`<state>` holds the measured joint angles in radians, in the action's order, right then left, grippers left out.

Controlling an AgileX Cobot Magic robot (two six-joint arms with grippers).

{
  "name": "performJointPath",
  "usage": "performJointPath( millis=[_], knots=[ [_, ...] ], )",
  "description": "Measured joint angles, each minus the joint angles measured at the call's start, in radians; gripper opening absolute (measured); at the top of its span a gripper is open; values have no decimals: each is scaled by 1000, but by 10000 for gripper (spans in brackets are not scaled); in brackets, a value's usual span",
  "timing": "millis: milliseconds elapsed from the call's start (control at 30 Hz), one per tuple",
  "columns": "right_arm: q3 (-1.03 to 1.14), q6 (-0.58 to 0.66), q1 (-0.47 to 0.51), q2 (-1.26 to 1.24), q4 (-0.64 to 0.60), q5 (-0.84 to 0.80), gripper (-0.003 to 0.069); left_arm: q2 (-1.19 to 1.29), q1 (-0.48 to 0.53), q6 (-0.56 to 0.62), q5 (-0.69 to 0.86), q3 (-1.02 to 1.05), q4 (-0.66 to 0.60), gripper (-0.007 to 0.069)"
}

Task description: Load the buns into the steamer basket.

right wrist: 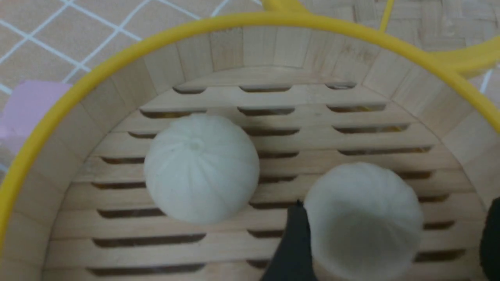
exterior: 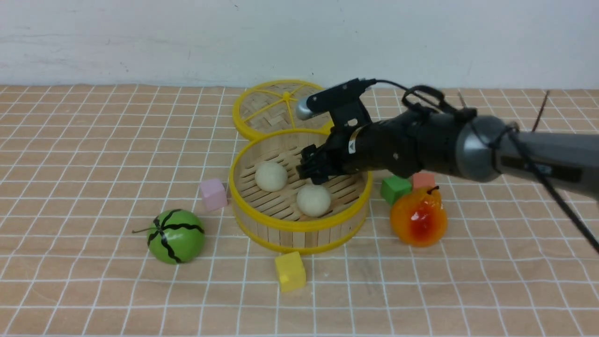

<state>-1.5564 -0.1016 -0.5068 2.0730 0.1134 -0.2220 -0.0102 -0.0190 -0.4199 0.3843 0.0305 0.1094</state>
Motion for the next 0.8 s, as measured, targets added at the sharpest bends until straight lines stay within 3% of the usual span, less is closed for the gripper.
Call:
performJointPath(
  millis=[133, 300, 367, 400, 433, 467, 567, 800],
  knots=[
    [0, 0, 0, -119, 0, -128, 563, 0, 0, 0, 0, 0, 0, 150],
    [0, 18, 0, -337, 17, -341, 484, 0, 0, 0, 0, 0, 0, 156],
    [0, 38, 0, -474, 21, -459, 368, 0, 0, 0, 0, 0, 0, 161],
    [0, 39, 0, -474, 21, -468, 368, 0, 0, 0, 0, 0, 0, 161],
    [0, 42, 0, -522, 20, -503, 311, 0, 0, 0, 0, 0, 0, 162],
    [6, 46, 0, -588, 20, -565, 206, 0, 0, 0, 0, 0, 0, 162],
    [61, 46, 0, -740, 8, -662, 16, 0, 0, 0, 0, 0, 0, 164],
    [131, 45, -1, -903, -30, -819, -20, 0, 0, 0, 0, 0, 0, 165]
  ],
)
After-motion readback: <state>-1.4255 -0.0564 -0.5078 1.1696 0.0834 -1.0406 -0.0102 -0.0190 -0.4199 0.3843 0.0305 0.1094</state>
